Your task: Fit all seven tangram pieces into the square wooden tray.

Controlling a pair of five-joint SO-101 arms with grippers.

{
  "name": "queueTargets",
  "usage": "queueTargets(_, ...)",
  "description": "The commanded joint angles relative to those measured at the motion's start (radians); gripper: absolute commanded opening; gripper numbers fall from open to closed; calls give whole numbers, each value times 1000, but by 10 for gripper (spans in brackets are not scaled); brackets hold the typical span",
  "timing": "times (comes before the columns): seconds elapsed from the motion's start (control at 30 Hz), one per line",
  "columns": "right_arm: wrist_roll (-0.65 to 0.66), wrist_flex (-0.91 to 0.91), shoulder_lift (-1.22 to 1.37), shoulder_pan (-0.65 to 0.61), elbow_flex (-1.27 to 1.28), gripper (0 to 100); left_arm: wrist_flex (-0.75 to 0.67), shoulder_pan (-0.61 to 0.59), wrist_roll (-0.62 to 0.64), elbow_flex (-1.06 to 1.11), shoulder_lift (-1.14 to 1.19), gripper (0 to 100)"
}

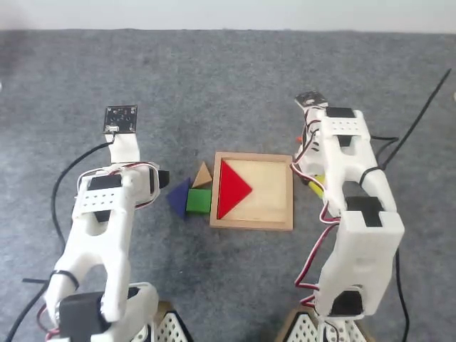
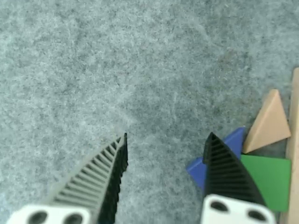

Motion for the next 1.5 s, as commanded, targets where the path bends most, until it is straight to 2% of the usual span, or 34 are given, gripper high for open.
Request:
queueTargets(0.0,-38,13,-64,1,-26,262,8,-6,6,-27,-8,256)
queueTargets(0.2,-192,15,-104,-18,-32,343,8,-5,6,-27,-11,256)
queueTargets(0.4,-304,-22,-111,-104,-32,345,8,-5,6,-27,-12,256)
queueTargets(0.57,-410,-91,-104,-128,-32,346,8,-5,6,-27,-12,256)
queueTargets(1.03,-427,-137,2,-53,-21,344,8,-5,6,-27,-12,256)
queueTargets(1.47,-428,-87,35,-28,-97,343,8,-5,6,-24,-14,256)
